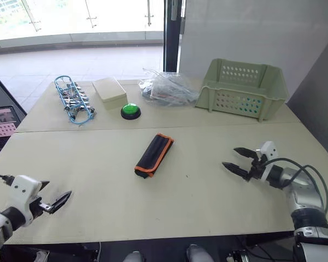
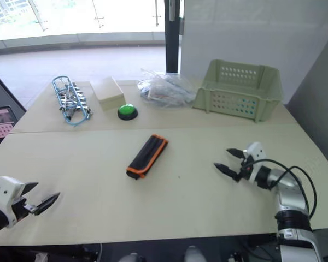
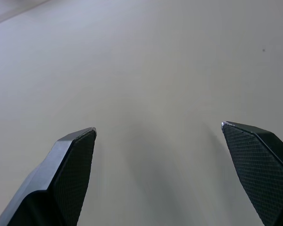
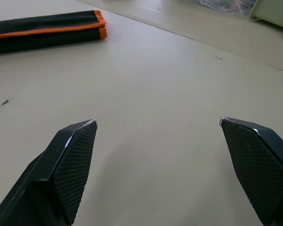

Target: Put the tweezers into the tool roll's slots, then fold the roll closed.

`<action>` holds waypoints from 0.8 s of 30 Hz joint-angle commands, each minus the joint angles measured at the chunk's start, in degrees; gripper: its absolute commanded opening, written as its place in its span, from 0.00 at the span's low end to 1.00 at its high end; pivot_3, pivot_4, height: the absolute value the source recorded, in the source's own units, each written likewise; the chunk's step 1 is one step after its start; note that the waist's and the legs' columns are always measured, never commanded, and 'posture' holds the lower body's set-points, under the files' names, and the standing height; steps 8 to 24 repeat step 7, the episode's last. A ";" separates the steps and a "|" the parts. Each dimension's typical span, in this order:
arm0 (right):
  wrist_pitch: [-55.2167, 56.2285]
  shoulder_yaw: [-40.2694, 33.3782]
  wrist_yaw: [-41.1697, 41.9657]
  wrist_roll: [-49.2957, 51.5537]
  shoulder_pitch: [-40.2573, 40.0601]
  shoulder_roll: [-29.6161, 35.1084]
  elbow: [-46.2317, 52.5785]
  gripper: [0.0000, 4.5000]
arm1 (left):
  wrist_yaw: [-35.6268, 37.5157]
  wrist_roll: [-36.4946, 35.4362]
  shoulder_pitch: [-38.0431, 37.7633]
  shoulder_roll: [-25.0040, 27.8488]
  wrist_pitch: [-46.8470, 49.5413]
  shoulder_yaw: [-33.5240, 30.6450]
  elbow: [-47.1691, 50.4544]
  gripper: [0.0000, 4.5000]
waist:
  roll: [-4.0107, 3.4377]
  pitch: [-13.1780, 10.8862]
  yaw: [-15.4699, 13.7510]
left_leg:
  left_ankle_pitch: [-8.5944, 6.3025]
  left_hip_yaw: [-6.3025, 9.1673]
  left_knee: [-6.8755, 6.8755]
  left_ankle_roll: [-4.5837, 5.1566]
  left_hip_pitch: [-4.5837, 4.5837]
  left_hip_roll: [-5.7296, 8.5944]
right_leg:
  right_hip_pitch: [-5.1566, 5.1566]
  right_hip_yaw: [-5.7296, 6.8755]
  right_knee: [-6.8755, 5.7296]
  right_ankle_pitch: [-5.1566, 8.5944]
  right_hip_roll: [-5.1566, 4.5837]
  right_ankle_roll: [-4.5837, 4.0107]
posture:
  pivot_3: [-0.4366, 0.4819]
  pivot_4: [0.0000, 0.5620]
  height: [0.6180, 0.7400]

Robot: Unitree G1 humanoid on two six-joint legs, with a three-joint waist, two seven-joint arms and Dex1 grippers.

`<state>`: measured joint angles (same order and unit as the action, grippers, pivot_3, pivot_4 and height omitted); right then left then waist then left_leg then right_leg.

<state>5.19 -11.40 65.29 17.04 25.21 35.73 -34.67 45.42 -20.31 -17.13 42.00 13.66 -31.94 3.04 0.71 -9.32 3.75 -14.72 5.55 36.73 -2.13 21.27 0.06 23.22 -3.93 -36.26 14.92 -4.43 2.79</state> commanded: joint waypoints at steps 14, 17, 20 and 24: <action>2.82 -3.41 0.61 1.46 -0.75 3.53 -3.39 0.99 | 1.55 -0.83 -4.22 -0.17 -4.56 -3.17 -0.57 1.00 | 0.12 -0.07 -0.84 | 0.01 -0.02 0.03 -0.01 -0.09 -0.01 | -0.10 0.01 -0.02 -0.01 0.00 0.00 | 0.48 0.27 1.00; 2.82 -3.41 0.61 1.46 -0.75 3.53 -3.39 0.99 | 1.55 -0.83 -4.22 -0.17 -4.56 -3.17 -0.57 1.00 | 0.12 -0.07 -0.84 | 0.01 -0.02 0.03 -0.01 -0.09 -0.01 | -0.10 0.01 -0.02 -0.01 0.00 0.00 | 0.48 0.27 1.00; 2.82 -3.41 0.61 1.46 -0.75 3.53 -3.39 0.99 | 1.55 -0.83 -4.22 -0.17 -4.56 -3.17 -0.57 1.00 | 0.12 -0.07 -0.84 | 0.01 -0.02 0.03 -0.01 -0.09 -0.01 | -0.10 0.01 -0.02 -0.01 0.00 0.00 | 0.48 0.27 1.00; 2.82 -3.41 0.61 1.46 -0.75 3.53 -3.39 0.99 | 1.55 -0.83 -4.22 -0.17 -4.56 -3.17 -0.57 1.00 | 0.12 -0.07 -0.84 | 0.01 -0.02 0.03 -0.01 -0.09 -0.01 | -0.10 0.01 -0.02 -0.01 0.00 0.00 | 0.48 0.27 1.00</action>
